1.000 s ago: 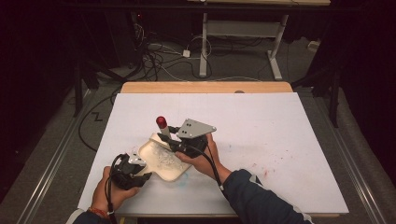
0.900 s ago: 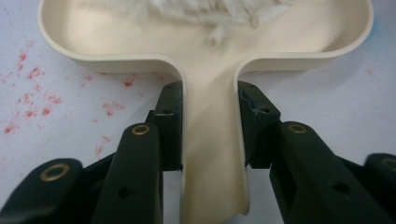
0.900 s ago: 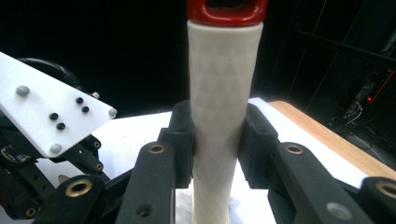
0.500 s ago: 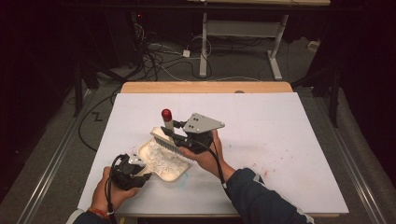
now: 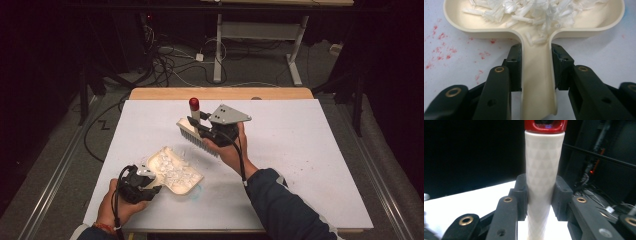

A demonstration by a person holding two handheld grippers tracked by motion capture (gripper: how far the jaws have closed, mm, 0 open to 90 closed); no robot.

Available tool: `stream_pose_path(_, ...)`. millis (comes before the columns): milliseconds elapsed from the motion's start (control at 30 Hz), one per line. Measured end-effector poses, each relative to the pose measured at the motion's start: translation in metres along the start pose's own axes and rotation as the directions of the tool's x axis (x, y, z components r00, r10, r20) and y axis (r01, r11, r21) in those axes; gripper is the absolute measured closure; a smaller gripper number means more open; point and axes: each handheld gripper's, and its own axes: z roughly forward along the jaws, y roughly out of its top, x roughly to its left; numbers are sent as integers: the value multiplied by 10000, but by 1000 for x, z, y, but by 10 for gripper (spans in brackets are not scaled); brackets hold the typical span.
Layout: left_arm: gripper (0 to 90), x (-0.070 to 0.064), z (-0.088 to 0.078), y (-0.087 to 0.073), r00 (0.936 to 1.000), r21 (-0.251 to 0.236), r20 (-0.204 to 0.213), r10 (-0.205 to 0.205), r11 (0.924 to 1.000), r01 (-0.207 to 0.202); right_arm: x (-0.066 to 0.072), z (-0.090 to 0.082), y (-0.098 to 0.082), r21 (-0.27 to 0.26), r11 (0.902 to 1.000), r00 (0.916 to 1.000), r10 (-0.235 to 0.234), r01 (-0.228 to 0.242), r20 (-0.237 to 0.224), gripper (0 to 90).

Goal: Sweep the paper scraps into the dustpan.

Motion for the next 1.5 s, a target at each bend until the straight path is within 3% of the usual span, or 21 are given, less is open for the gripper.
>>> stream_pose_path(33, 631, 0, 0, 0, 10000, 13, 23, -17, 10000, 17, -4, 2, -2, 45, 10000, 9999, 6, -7, 154, 708)
stream_pose_path(67, 631, 1, 0, 0, 10000, 25, 41, -20, 10000, 20, -11, 7, -6, 248, 9997, 9981, -97, 82, 609, 708)
stream_pose_path(233, 631, 2, 1, -1, 10000, 7, 61, -47, 10000, 47, -21, 14, -15, 578, 9983, 9938, -176, 113, 1099, 708)
stream_pose_path(300, 631, 2, 0, -1, 10000, 17, 53, -69, 10000, 68, -23, 18, -17, 503, 9984, 9939, -329, 277, 1055, 709)
stream_pose_path(367, 631, 3, 0, -2, 10000, 12, 33, -90, 10000, 90, -23, 24, -19, 543, 9949, 9891, -912, 854, 1155, 708)
stream_pose_path(433, 631, 4, 0, -2, 9999, 13, 57, -123, 9999, 123, -22, 27, -20, 576, 9943, 9890, -959, 899, 1129, 709)
stream_pose_path(467, 631, 4, 0, -2, 9999, 12, 75, -126, 9999, 126, -21, 31, -24, 599, 9955, 9935, -776, 728, 831, 708)
stream_pose_path(500, 631, 5, 0, -2, 9999, 6, 73, -130, 9999, 130, -21, 31, -24, 599, 9955, 9935, -776, 728, 831, 708)
stream_pose_path(533, 631, 5, 0, -2, 9999, 21, 80, -126, 9999, 126, -20, 33, -27, 538, 9970, 9973, -573, 548, 455, 708)
stream_pose_path(800, 631, 6, 0, -2, 9999, 45, 114, -125, 9999, 125, -1, 35, -27, 355, 9978, 9961, -533, 558, -701, 706)
stream_pose_path(867, 631, 6, 0, -2, 9999, 26, 102, -133, 9999, 133, 11, 34, -25, 167, 9979, 9886, -595, 624, -1380, 707)
stream_pose_path(900, 631, 6, 0, -2, 9999, 26, 97, -132, 9999, 132, 11, 34, -25, 167, 9979, 9886, -595, 624, -1380, 707)
stream_pose_path(933, 631, 6, 0, -2, 9999, 26, 88, -130, 9999, 130, 18, 33, -25, 76, 9987, 9817, -485, 508, -1841, 706)
stream_pose_path(967, 631, 6, 1, -2, 9999, 34, 81, -129, 9999, 129, 18, 33, -25, 76, 9987, 9817, -485, 508, -1841, 706)
stream_pose_path(1067, 631, 6, 1, -2, 9999, 50, 65, -125, 9999, 125, 32, 32, -23, 0, 9950, 9613, -970, 1004, -2577, 706)
stream_pose_path(1100, 631, 5, 1, -2, 9999, 24, 44, -135, 9999, 135, 32, 32, -23, 0, 9950, 9613, -970, 1004, -2577, 706)
stream_pose_path(1167, 631, 6, 1, -2, 9999, 46, 69, -141, 9999, 141, 34, 30, -20, -115, 9959, 9502, -895, 902, -2986, 707)
stream_pose_path(1233, 631, 5, 2, -2, 9999, 101, 42, -109, 9999, 108, 37, 26, -16, -267, 9964, 9428, -850, 807, -3223, 708)
stream_pose_path(1333, 631, 5, 2, -2, 9999, 99, 39, -96, 9999, 96, 39, 23, -12, -393, 9961, 9390, -879, 793, -3325, 708)
stream_pose_path(1433, 631, 5, 2, -2, 9999, 94, 45, -118, 9999, 118, 41, 17, -6, -481, 9942, 9467, -1061, 960, -3041, 708)
stream_pose_path(1500, 631, 5, 3, -3, 9999, 104, 41, -101, 9999, 101, 40, 12, -3, -456, 9942, 9574, -1061, 974, -2687, 708)
